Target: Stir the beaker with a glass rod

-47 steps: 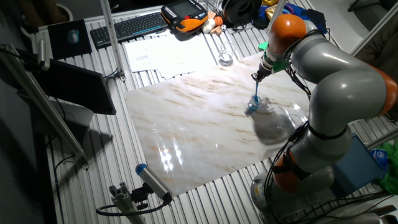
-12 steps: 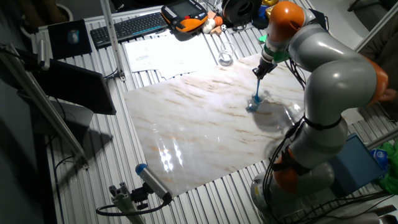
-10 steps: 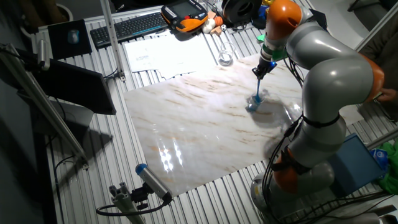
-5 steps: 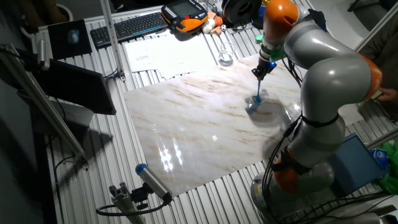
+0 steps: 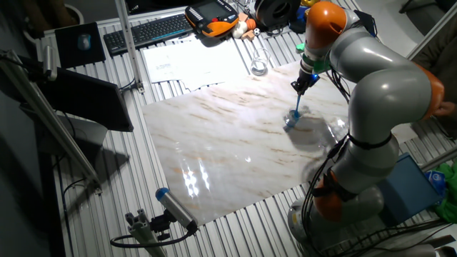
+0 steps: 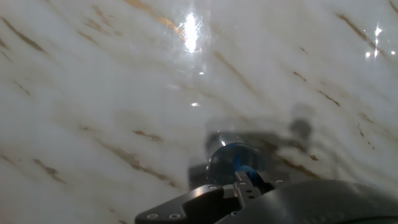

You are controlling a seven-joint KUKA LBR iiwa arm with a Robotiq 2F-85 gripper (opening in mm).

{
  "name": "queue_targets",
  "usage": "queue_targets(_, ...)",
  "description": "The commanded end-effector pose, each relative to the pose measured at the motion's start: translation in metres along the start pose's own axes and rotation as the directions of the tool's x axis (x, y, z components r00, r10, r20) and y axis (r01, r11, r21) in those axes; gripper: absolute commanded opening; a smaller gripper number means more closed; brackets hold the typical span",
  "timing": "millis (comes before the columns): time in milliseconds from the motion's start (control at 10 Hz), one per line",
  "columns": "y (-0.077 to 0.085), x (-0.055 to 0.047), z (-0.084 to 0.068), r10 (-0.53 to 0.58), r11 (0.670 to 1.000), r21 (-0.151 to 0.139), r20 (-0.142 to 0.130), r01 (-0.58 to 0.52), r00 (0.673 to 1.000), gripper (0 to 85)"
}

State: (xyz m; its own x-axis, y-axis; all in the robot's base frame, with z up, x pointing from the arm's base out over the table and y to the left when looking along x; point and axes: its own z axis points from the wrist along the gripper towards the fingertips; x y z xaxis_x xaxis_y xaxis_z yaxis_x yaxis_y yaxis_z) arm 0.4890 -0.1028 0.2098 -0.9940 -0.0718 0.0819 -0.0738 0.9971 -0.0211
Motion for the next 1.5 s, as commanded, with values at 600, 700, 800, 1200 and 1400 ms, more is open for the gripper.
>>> queue_targets(600, -0.008, -0.003, 0.0, -0.002, 1.0, 0.001, 0.027, 0.002, 1.0, 0.0)
queue_targets(700, -0.007, 0.007, 0.001, -0.002, 1.0, 0.004, 0.027, 0.001, 1.0, 0.0)
queue_targets(800, -0.005, 0.014, 0.002, 0.006, 1.0, 0.0, 0.029, -0.006, 1.0, 0.0)
queue_targets(1200, 0.011, 0.006, 0.006, 0.036, 0.999, 0.011, 0.037, -0.036, 0.999, 0.0)
queue_targets(1400, -0.004, -0.003, 0.004, 0.005, 1.0, 0.011, 0.034, -0.005, 0.999, 0.0)
